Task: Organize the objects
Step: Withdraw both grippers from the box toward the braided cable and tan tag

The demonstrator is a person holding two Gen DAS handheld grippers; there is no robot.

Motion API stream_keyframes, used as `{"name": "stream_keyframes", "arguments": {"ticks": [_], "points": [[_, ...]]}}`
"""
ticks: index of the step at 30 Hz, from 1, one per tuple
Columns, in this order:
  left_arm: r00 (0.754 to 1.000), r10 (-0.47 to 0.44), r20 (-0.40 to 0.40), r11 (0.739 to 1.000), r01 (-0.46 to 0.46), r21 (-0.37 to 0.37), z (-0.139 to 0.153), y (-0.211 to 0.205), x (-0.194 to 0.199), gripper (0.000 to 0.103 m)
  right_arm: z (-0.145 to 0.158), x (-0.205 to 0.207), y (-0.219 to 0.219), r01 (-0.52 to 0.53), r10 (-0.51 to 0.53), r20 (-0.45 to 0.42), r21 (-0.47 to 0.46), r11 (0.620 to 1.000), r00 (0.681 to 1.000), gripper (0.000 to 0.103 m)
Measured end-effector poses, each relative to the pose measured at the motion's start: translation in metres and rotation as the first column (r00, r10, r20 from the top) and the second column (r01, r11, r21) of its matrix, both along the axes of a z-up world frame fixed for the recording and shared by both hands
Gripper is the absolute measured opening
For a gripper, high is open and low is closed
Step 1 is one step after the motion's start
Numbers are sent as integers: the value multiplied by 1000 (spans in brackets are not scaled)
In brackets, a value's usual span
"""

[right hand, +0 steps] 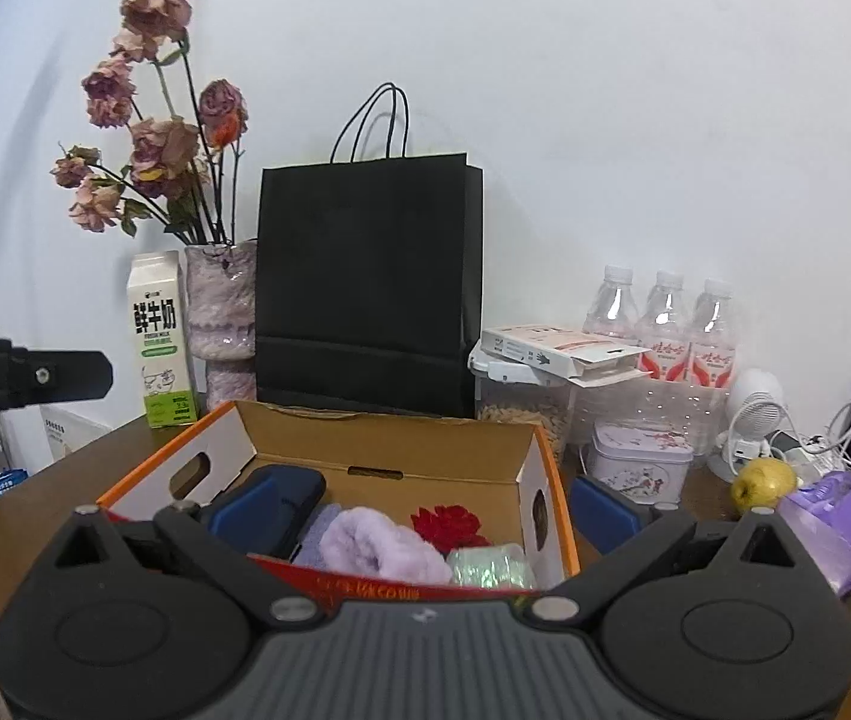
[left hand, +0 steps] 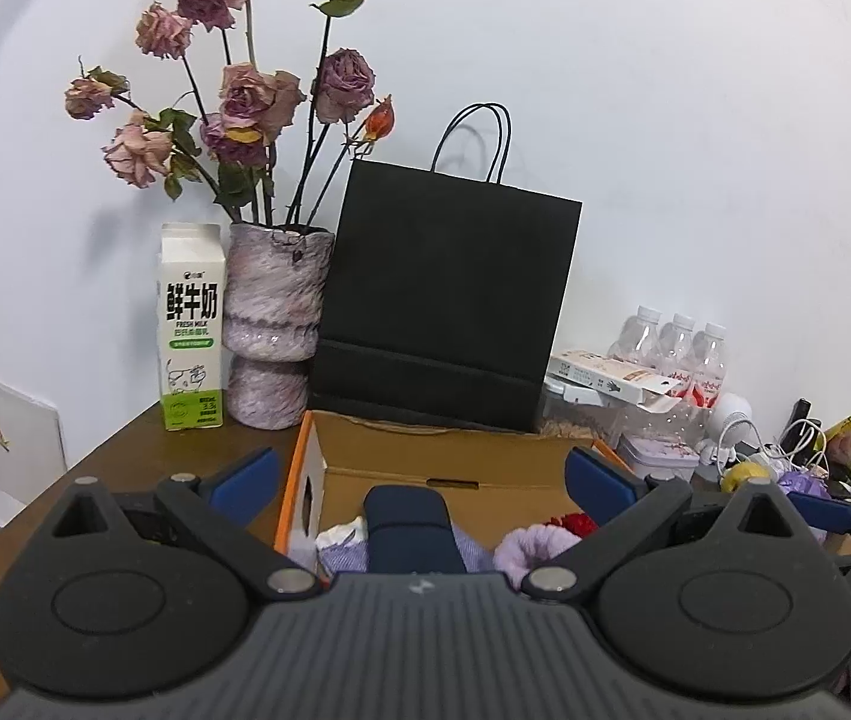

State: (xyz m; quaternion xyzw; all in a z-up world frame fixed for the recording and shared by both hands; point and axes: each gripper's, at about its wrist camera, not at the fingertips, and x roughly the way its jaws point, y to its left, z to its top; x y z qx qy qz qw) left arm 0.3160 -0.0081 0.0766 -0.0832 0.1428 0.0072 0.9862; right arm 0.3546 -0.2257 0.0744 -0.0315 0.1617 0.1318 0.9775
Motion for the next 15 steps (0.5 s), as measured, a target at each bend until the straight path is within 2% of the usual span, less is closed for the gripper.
{"name": "stream_keyframes", "arguments": {"ticks": [15], "points": [[998,-45,45,999,44,30,6,-1,-66,103,-6,-71,-2,-3,3,1,-21,1000,1000,103]]}}
